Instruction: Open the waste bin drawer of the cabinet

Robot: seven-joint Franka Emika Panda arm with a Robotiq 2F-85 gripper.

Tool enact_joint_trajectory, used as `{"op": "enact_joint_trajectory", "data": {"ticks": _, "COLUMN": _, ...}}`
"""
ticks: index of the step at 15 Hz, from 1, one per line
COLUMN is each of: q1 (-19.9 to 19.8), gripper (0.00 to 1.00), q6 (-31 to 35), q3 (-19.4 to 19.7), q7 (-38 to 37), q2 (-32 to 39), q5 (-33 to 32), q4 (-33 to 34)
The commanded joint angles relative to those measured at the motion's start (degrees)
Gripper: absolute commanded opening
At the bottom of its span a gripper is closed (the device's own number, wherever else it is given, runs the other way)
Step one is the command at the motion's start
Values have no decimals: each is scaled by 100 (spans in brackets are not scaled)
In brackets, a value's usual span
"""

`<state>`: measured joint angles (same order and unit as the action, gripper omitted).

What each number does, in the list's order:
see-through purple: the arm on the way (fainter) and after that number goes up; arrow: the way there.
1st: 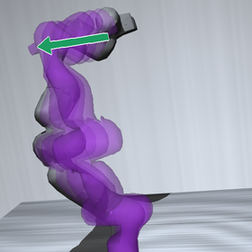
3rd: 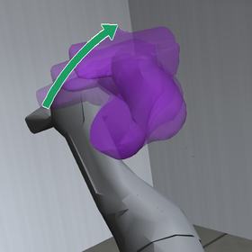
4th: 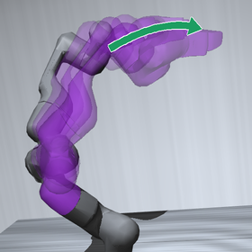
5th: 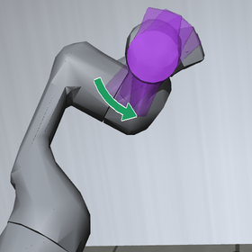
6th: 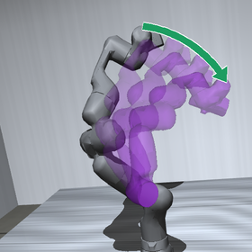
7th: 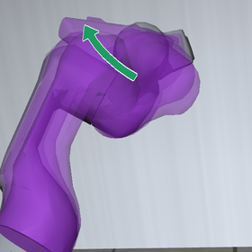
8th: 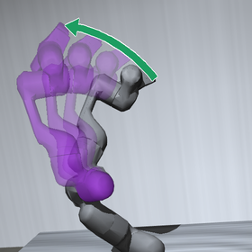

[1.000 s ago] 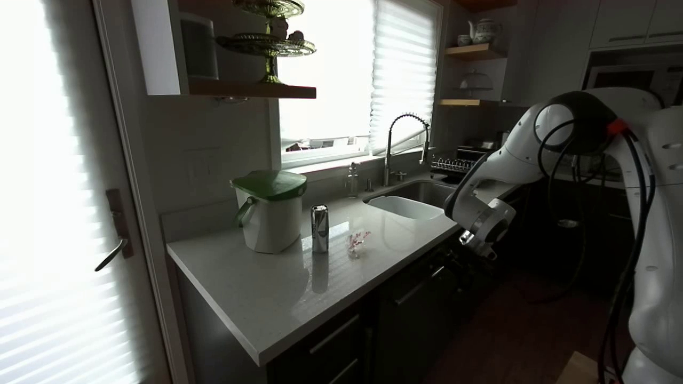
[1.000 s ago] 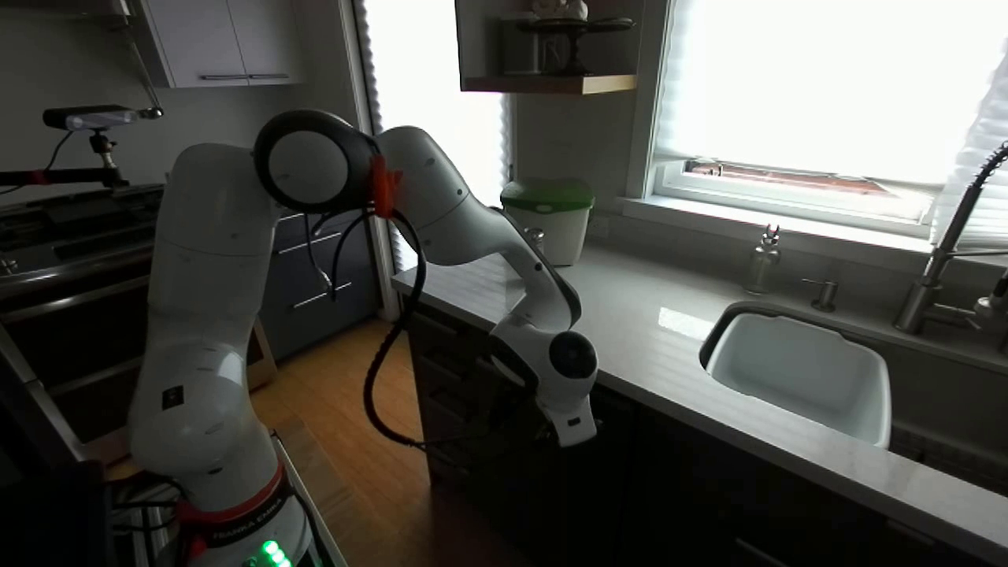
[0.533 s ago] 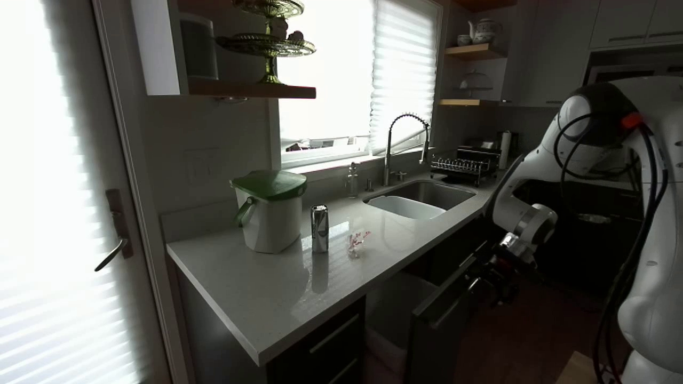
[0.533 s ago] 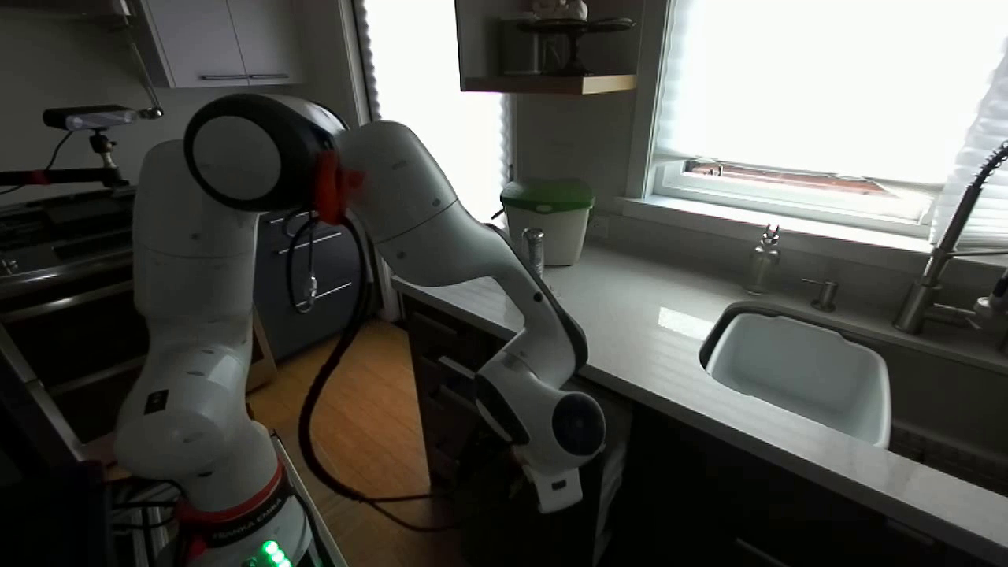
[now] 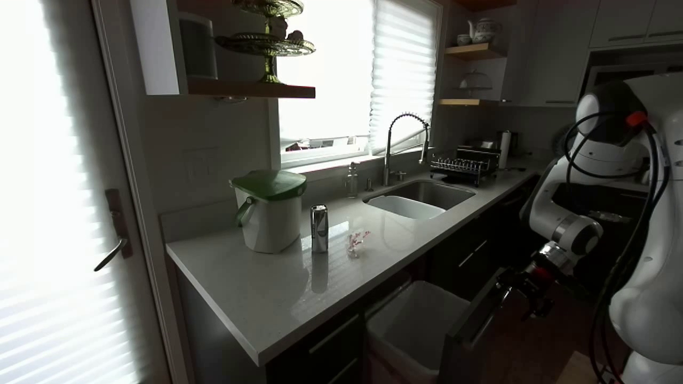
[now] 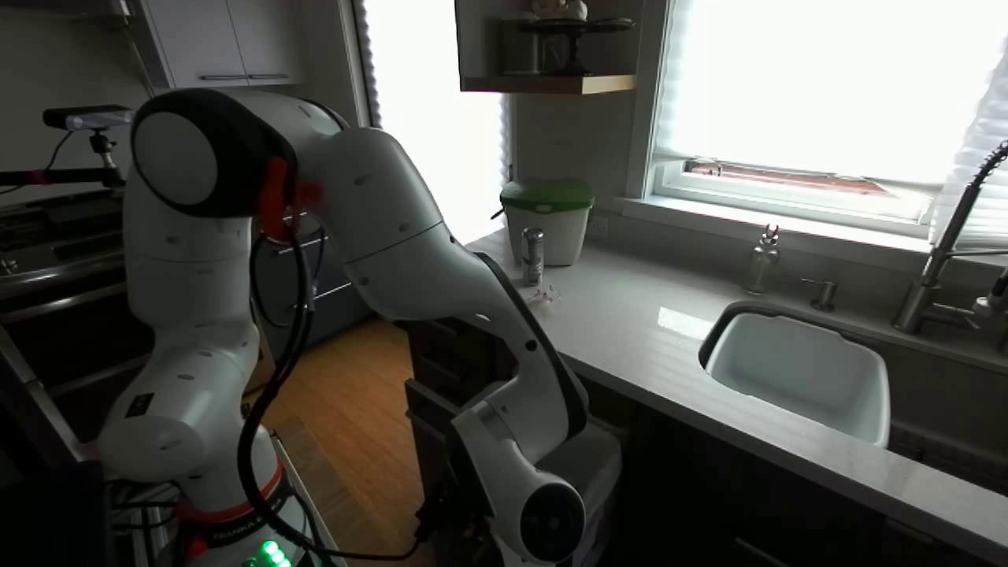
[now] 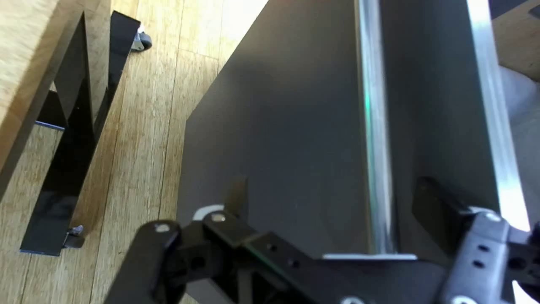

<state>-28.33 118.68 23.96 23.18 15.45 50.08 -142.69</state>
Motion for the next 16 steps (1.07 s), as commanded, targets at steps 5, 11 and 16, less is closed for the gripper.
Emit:
{"op": "enact_joint_trajectory", "data": {"ticks": 5, "q1": 128, "gripper": 100, "q6": -770, "q3": 74, "q7": -1069, "q2": -520, "q5": -1368, "q4": 116}}
{"op": "enact_joint_trajectory", "data": {"ticks": 11, "q1": 250, "gripper": 100, "q6": -1164, "q3": -29, "q7": -1245, "q2": -1312, "q5": -2408, "q4": 358}}
{"op": "enact_joint_trajectory", "data": {"ticks": 16, "q1": 700, "gripper": 100, "q6": -547, "q3": -407, "q7": -1053, "q2": -2088, "q5": -2889, "q4": 200}}
